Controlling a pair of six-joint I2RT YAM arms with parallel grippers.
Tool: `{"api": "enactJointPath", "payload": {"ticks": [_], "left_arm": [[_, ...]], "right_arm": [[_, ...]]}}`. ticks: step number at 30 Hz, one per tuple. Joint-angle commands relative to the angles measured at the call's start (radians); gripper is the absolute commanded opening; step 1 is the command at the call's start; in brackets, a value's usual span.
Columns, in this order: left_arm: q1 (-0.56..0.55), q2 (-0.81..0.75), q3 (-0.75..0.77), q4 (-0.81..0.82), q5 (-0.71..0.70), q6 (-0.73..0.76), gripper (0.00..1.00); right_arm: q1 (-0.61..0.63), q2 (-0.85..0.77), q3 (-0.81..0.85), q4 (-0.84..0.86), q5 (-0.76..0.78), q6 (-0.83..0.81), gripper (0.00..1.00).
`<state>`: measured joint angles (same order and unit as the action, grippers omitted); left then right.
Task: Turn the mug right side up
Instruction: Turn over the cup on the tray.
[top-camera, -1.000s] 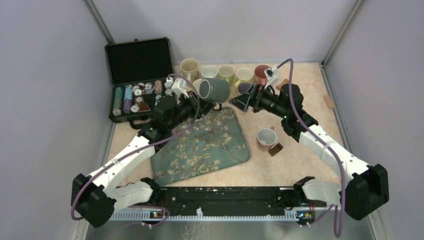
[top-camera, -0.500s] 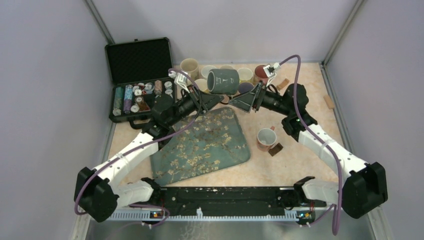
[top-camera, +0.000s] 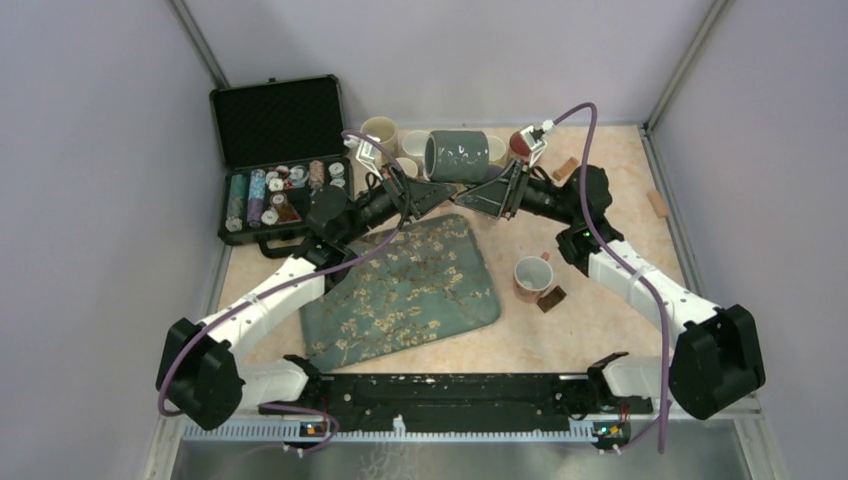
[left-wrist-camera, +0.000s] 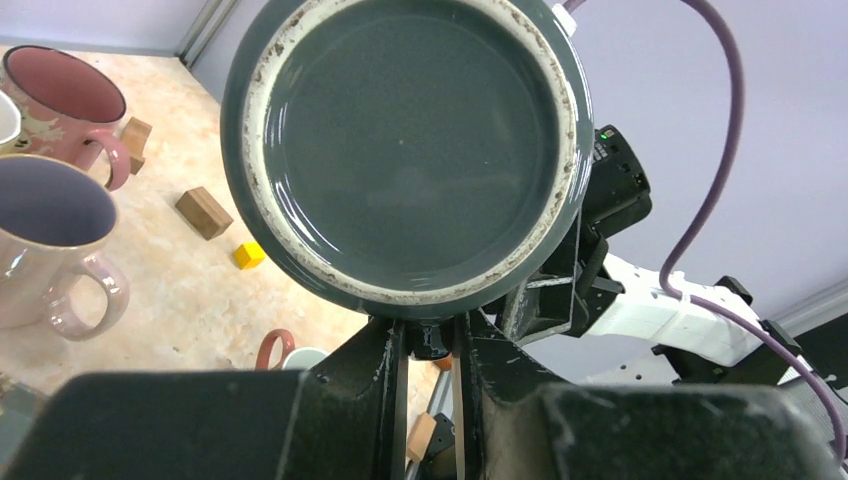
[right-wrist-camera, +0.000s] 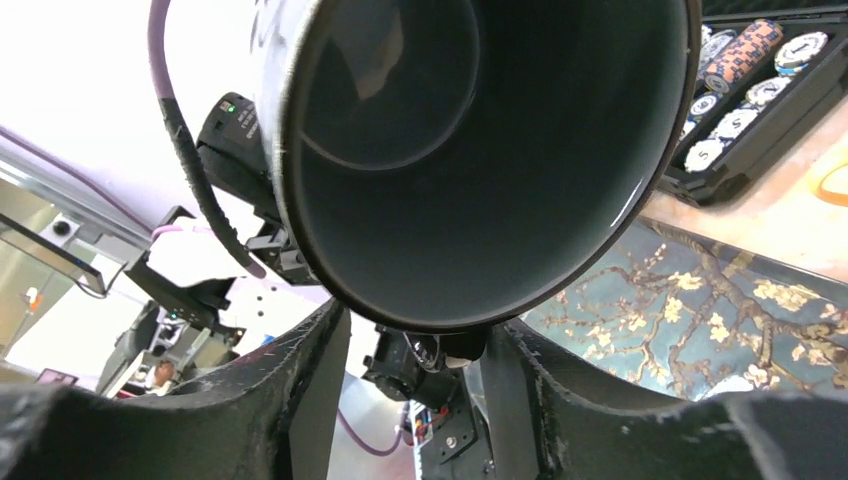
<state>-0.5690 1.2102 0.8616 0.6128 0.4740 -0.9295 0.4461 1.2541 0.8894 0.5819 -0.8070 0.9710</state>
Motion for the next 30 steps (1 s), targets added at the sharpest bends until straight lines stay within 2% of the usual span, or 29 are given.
{"api": "enactJointPath", "payload": {"ticks": [1, 12, 16, 22, 24, 26, 28, 30], "left_arm": [[0.005, 0.01, 0.061, 0.209, 0.023, -0.023, 0.0], [0.006, 0.051, 0.067, 0.24, 0.049, -0.047, 0.0], [0.004, 0.058, 0.064, 0.244, 0.065, -0.053, 0.0], [0.005, 0.061, 0.054, 0.235, 0.063, -0.039, 0.0], [0.005, 0.062, 0.057, 0.207, 0.061, -0.022, 0.09], [0.004, 0.061, 0.063, 0.18, 0.056, -0.006, 0.19], [0.006, 0.063, 0.063, 0.163, 0.051, 0.007, 0.38], [0.005, 0.066, 0.066, 0.148, 0.048, 0.018, 0.51]], "right_arm": [[-0.007, 0.016, -0.006, 0.14, -0.046, 0.069, 0.48], [-0.007, 0.008, -0.017, 0.139, -0.024, 0.078, 0.37], [-0.007, 0.01, -0.017, 0.132, -0.014, 0.08, 0.27], [-0.008, 0.0, -0.013, 0.08, 0.01, 0.05, 0.07], [-0.007, -0.009, -0.008, 0.04, 0.028, 0.025, 0.01], [-0.007, -0.019, -0.002, -0.008, 0.049, -0.004, 0.0], [-0.007, -0.033, 0.006, -0.061, 0.076, -0.037, 0.0], [-0.007, -0.051, 0.014, -0.11, 0.105, -0.072, 0.0]]}}
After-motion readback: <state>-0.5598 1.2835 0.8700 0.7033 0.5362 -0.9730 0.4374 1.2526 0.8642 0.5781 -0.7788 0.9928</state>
